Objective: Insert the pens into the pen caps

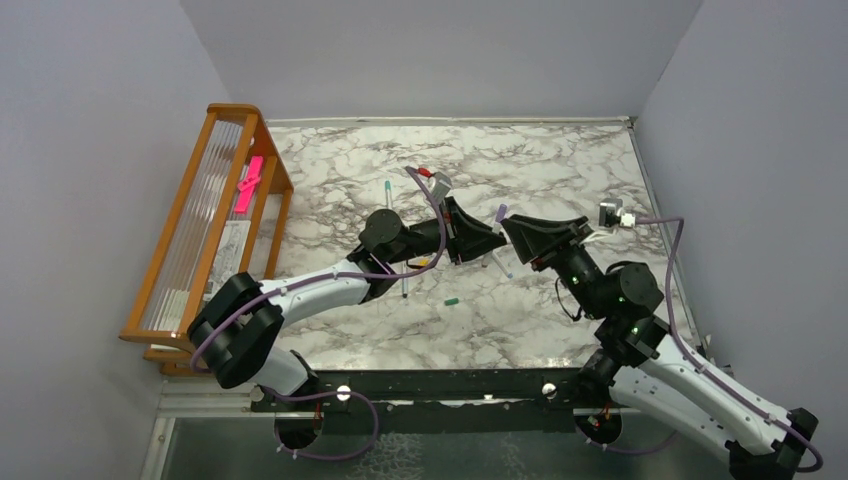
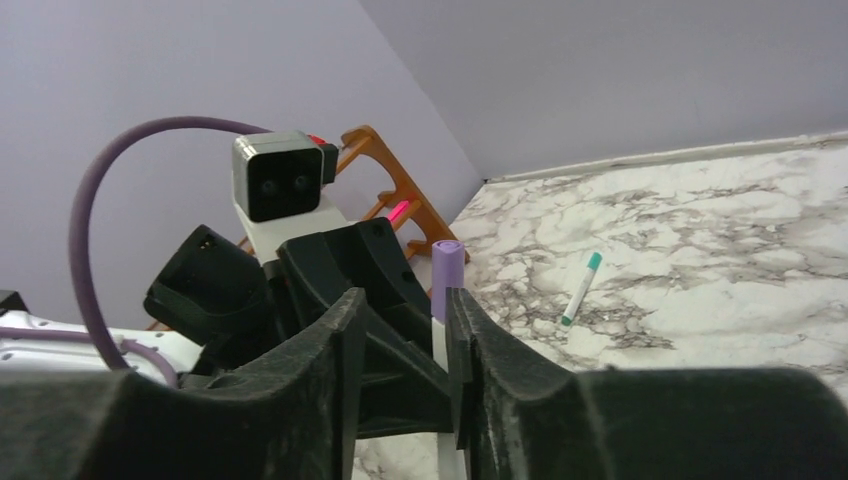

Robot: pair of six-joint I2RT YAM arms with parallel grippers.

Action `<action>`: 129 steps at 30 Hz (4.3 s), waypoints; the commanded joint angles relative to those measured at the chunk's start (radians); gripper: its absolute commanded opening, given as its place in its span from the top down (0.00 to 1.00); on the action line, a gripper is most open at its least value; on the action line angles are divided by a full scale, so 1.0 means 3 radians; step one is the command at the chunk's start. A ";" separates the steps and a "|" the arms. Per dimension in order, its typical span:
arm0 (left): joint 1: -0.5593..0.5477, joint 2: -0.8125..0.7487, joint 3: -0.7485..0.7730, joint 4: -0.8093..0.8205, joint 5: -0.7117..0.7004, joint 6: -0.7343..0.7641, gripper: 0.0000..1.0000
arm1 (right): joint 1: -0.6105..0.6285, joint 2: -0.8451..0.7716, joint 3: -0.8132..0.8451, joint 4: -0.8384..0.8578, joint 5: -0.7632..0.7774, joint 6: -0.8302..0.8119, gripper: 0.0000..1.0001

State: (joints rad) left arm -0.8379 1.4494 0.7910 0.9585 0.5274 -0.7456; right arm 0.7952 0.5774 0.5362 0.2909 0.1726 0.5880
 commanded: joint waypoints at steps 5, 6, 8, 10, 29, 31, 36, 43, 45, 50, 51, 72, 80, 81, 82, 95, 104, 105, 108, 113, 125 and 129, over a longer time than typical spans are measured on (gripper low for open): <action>0.0024 -0.0021 0.0140 -0.0085 0.0070 0.0304 1.00 | 0.0026 -0.0267 0.0117 -0.0268 -0.0048 -0.0038 0.58; 0.0028 -0.0031 0.0144 -0.0110 0.0075 0.0322 1.00 | 0.0028 -0.0306 0.0117 -0.0293 -0.0025 -0.0051 0.57; 0.0032 -0.0038 0.0145 -0.0125 0.0124 0.0363 1.00 | 0.0029 -0.0342 0.0130 -0.0349 0.0016 -0.0103 0.56; 0.0041 -0.0045 0.0157 -0.0124 0.0239 0.0402 1.00 | 0.0029 -0.0321 0.0179 -0.0415 0.0059 -0.0189 0.54; 0.0219 0.0003 0.0371 0.0220 0.1444 -0.0062 1.00 | 0.0029 0.0305 0.0948 -0.0747 -0.0578 -0.0528 0.45; 0.0292 0.0055 0.0374 0.0505 0.1495 -0.0284 1.00 | 0.0026 0.0329 0.0987 -0.0818 -0.0621 -0.0538 0.46; 0.0379 0.0186 0.0457 0.0839 0.1554 -0.0572 1.00 | 0.0029 0.0275 0.0948 -0.0790 -0.0746 -0.0511 0.55; 0.0379 0.0251 0.0446 0.1078 0.1586 -0.0751 1.00 | 0.0027 0.0302 0.0922 -0.0785 -0.0802 -0.0504 0.56; 0.0376 0.0244 0.0422 0.1080 0.1569 -0.0744 1.00 | 0.0029 0.0333 0.0917 -0.0772 -0.0812 -0.0498 0.56; 0.0379 0.0234 0.0398 0.1078 0.1575 -0.0746 1.00 | 0.0029 0.0423 0.0905 -0.0710 -0.0839 -0.0484 0.57; 0.0380 0.0231 0.0396 0.1080 0.1576 -0.0744 1.00 | 0.0028 0.0439 0.0905 -0.0697 -0.0845 -0.0482 0.58; 0.0369 0.0188 0.0274 0.1095 0.1637 -0.0695 1.00 | 0.0029 0.0466 0.0892 -0.0590 -0.0791 -0.0472 0.63; 0.0364 0.0175 0.0257 0.1095 0.1640 -0.0693 1.00 | 0.0029 0.0479 0.0842 -0.0551 -0.0825 -0.0427 0.68; 0.0360 0.0171 0.0264 0.1094 0.1634 -0.0695 1.00 | 0.0029 0.0483 0.0839 -0.0558 -0.0833 -0.0422 0.73; 0.0364 0.0170 0.0275 0.1092 0.1628 -0.0695 1.00 | 0.0026 0.0484 0.0838 -0.0563 -0.0840 -0.0417 0.78; 0.0369 0.0180 0.0588 0.1093 0.1622 -0.0756 1.00 | 0.0026 0.0463 0.0746 -0.0737 -0.1010 -0.0338 0.99; 0.0465 0.0220 0.0888 0.1178 0.1702 -0.0767 1.00 | 0.0029 0.0591 0.0558 -0.0944 -0.1542 -0.0220 0.99; 0.0462 0.0227 0.0917 0.1194 0.1692 -0.0786 1.00 | 0.0029 0.0590 0.0504 -0.0920 -0.1590 -0.0211 0.99; 0.0465 0.0270 0.1023 0.1202 0.1688 -0.0844 1.00 | 0.0029 0.0621 0.0415 -0.0884 -0.1708 -0.0227 0.99; 0.0467 0.0309 0.1158 0.1125 0.1599 -0.0837 1.00 | 0.0032 0.0691 0.0321 -0.0922 -0.1797 -0.0181 0.99; 0.0504 0.0241 0.1380 0.0652 0.1382 -0.0493 1.00 | 0.0034 0.0673 0.0171 -0.1304 -0.1516 -0.0146 0.99; 0.0567 0.0256 0.1424 0.0612 0.1399 -0.0506 1.00 | 0.0032 0.0630 0.0211 -0.1514 -0.1419 -0.0254 0.99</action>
State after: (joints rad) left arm -0.6983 1.5646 1.0885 1.0462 1.2259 -0.9306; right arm 0.7712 0.7216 0.6842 0.2939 -0.1177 0.5186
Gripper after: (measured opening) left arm 0.189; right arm 0.102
